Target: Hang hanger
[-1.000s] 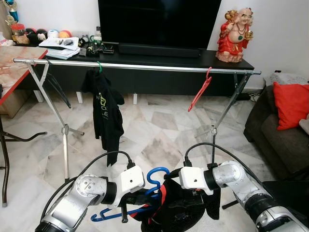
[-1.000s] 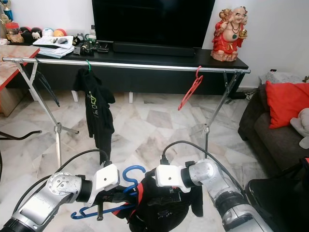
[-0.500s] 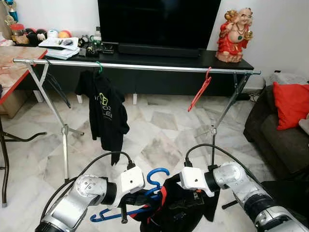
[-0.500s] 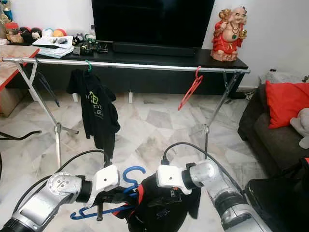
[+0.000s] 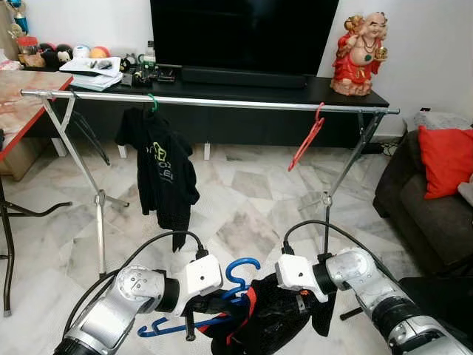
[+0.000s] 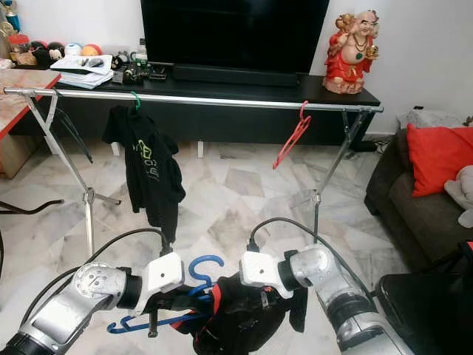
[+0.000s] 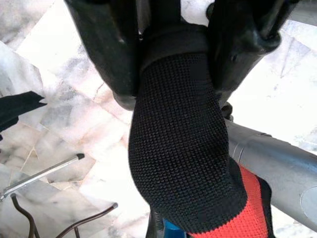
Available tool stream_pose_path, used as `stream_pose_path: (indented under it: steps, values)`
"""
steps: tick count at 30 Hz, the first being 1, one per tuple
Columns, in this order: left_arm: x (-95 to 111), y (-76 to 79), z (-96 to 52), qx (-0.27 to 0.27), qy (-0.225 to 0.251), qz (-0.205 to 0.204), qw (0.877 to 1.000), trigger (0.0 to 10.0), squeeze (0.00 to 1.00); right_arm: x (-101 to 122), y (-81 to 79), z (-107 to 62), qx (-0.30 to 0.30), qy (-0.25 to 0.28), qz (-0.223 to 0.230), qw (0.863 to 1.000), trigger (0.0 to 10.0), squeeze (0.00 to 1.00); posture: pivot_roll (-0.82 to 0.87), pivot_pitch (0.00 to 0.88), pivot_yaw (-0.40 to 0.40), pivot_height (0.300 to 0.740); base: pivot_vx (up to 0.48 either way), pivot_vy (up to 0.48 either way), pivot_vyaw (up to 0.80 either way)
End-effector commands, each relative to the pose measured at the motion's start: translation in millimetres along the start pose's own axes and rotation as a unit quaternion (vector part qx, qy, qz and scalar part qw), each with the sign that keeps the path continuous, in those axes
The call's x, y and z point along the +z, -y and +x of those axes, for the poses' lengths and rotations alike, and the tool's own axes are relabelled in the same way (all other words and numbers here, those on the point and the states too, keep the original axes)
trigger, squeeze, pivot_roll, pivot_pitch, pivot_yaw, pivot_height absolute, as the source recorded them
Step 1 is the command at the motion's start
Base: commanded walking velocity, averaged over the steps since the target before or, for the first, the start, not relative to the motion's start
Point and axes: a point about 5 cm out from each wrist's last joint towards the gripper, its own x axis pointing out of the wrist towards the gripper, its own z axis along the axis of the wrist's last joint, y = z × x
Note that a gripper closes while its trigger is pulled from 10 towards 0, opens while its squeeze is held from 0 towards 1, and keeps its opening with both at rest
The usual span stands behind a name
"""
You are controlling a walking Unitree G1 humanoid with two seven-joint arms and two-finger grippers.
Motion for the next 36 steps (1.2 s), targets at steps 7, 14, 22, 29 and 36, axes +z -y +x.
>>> stream_pose_path:
  steps: [7,14,22,29,36]
  values:
    - [14,-6.9,0.3,0.008,0.016,0.035,0.999,10.0,0.0,-3,-2.3,-2.1,0.016,-0.012,0.004,1.0,0.0,0.0,0.14,0.012,-0.104,0.74,0.0,0.0,0.0]
    - [15,-8.1,0.5,0.011,0.019,0.04,0.999,10.0,0.0,-6,-4.5,-1.8,0.024,-0.024,0.002,0.999,0.0,0.0,0.14,0.0,-0.103,0.74,0.0,0.0,0.0]
    - [16,-10.2,0.2,0.012,0.012,0.036,0.999,10.0,0.0,-6,-4.5,-0.5,0.019,-0.026,0.006,0.999,0.0,0.0,0.14,0.0,-0.095,0.74,0.0,0.0,0.0]
    - [14,-12.2,-0.8,0.013,-0.003,0.049,0.999,10.0,0.0,-9,-6.2,1.6,0.021,-0.036,0.004,0.999,0.0,0.0,0.14,0.0,-0.091,0.74,0.0,0.0,0.0]
    - [13,-11.8,-5.9,-0.002,-0.011,0.047,0.999,10.0,1.0,-12,-6.4,0.4,0.01,-0.047,0.006,0.999,0.0,0.0,0.14,0.0,-0.094,0.74,0.0,0.0,0.0]
